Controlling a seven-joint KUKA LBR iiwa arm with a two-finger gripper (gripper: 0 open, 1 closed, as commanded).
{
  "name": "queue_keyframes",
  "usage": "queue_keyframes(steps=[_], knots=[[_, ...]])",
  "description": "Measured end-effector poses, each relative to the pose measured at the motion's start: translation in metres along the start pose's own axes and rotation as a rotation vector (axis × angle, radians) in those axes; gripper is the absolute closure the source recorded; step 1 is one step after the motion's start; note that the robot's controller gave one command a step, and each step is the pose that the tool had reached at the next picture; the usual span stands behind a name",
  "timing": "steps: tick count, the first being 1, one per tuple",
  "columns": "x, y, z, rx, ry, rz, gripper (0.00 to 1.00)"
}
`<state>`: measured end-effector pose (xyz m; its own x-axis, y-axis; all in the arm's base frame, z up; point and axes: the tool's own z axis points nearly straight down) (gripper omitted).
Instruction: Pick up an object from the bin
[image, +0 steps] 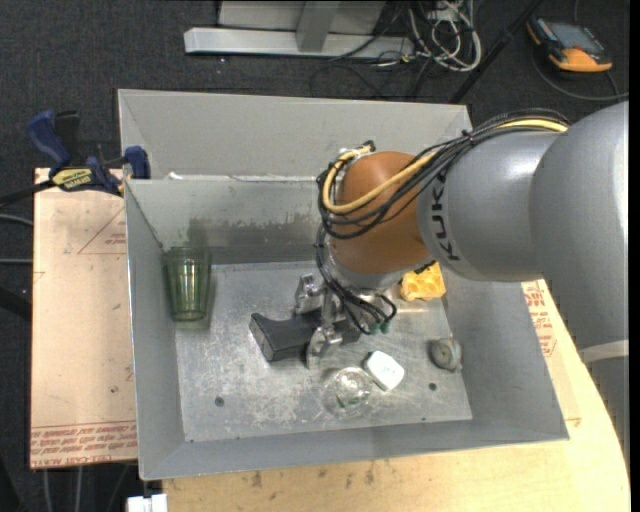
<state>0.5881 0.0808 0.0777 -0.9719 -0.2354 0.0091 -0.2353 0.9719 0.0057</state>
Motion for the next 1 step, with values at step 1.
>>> queue_keyframes(steps=[1], knots=[[0.0,0.0,0.0,0.0,0.0,0.0,1.0]])
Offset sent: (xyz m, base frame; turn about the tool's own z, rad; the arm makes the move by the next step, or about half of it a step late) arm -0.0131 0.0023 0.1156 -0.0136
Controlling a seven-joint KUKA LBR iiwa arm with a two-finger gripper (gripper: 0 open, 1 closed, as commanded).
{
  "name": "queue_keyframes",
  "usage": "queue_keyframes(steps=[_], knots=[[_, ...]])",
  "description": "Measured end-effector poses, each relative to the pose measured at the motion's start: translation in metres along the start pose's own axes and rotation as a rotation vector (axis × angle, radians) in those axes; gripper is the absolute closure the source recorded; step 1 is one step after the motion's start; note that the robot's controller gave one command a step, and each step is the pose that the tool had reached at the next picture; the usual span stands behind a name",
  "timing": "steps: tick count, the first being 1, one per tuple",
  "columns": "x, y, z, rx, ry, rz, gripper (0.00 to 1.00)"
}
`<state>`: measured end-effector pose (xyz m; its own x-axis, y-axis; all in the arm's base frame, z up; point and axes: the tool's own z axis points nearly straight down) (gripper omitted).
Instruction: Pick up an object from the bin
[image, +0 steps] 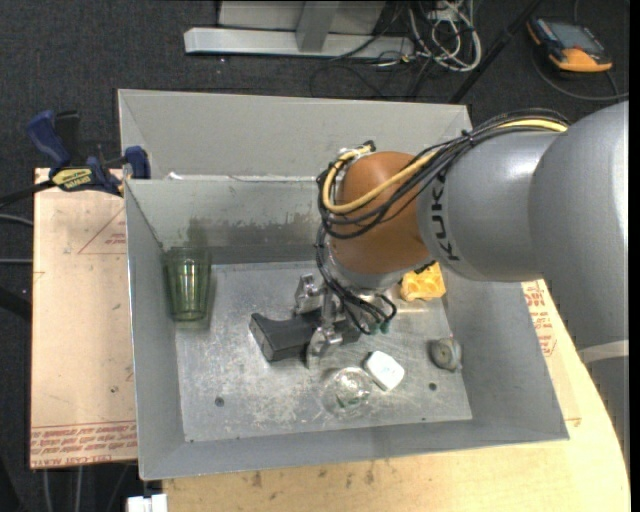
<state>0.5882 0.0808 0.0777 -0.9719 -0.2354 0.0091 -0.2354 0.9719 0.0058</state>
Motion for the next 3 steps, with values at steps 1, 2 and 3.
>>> queue_keyframes(steps=[1,2,3], knots=[[0.014,0.006,-0.113,0.005,-0.006,-0.011,1.0],[0.014,0.006,-0.113,0.005,-0.006,-0.011,1.0],[0.015,0.004,-0.156,0.003,0.002,-0.043,1.0]])
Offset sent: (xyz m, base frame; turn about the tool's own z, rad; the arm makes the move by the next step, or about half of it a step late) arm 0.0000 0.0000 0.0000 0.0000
